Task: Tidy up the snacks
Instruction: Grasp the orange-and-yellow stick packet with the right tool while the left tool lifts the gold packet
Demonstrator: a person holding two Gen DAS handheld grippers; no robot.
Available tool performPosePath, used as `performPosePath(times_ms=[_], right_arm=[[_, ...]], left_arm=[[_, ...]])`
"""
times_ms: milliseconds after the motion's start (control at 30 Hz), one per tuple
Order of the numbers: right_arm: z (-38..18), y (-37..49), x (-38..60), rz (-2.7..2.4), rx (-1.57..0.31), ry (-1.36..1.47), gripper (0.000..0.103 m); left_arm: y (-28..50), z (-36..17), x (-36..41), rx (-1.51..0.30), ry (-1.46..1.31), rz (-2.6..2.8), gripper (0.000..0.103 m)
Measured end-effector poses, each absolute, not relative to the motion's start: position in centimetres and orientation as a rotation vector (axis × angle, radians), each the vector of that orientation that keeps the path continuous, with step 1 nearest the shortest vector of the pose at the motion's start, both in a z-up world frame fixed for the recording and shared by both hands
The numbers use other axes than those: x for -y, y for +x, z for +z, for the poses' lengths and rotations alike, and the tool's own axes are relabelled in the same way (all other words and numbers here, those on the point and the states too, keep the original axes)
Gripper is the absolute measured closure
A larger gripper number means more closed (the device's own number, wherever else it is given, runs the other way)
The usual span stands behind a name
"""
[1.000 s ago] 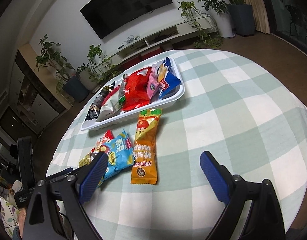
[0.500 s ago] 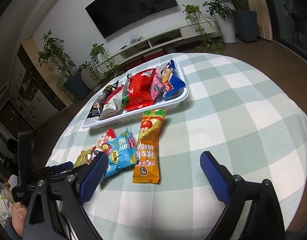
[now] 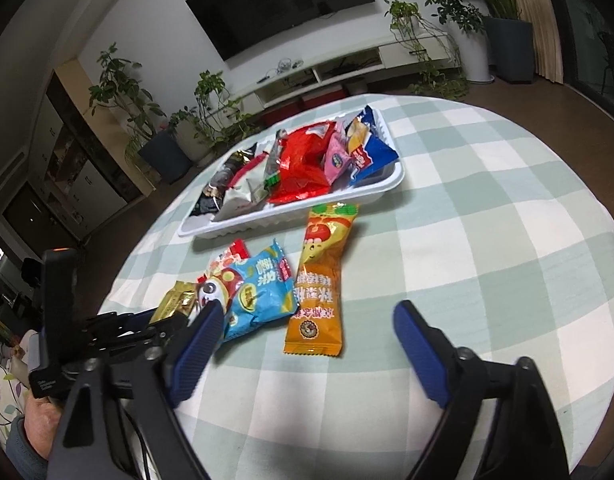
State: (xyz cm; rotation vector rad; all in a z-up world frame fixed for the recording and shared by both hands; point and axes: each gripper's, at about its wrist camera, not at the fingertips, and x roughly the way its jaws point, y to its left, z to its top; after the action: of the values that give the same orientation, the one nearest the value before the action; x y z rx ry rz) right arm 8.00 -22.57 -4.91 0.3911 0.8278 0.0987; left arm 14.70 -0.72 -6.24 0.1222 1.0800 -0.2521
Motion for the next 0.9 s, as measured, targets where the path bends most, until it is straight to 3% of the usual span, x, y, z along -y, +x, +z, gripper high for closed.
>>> performPosePath(times_ms=[400, 733, 900], right_arm=[[-5.9, 12.1, 21.2, 0.060, -0.961, 0.257, 0.032], [-7.5, 14.5, 21.4, -0.019, -1.028, 0.166, 0.056], [-7.5, 14.7, 21.0, -0.020, -1.041, 0.115, 0.056]], left_arm=[[11.5, -5.5, -1.9, -1.049, -0.043, -0.328, 0.074], [10.8, -5.6, -3.0, -1.044, -0.081, -0.331, 0.074], [10.8, -5.7, -2.8, -1.042, -0.083, -0.330, 0.074]])
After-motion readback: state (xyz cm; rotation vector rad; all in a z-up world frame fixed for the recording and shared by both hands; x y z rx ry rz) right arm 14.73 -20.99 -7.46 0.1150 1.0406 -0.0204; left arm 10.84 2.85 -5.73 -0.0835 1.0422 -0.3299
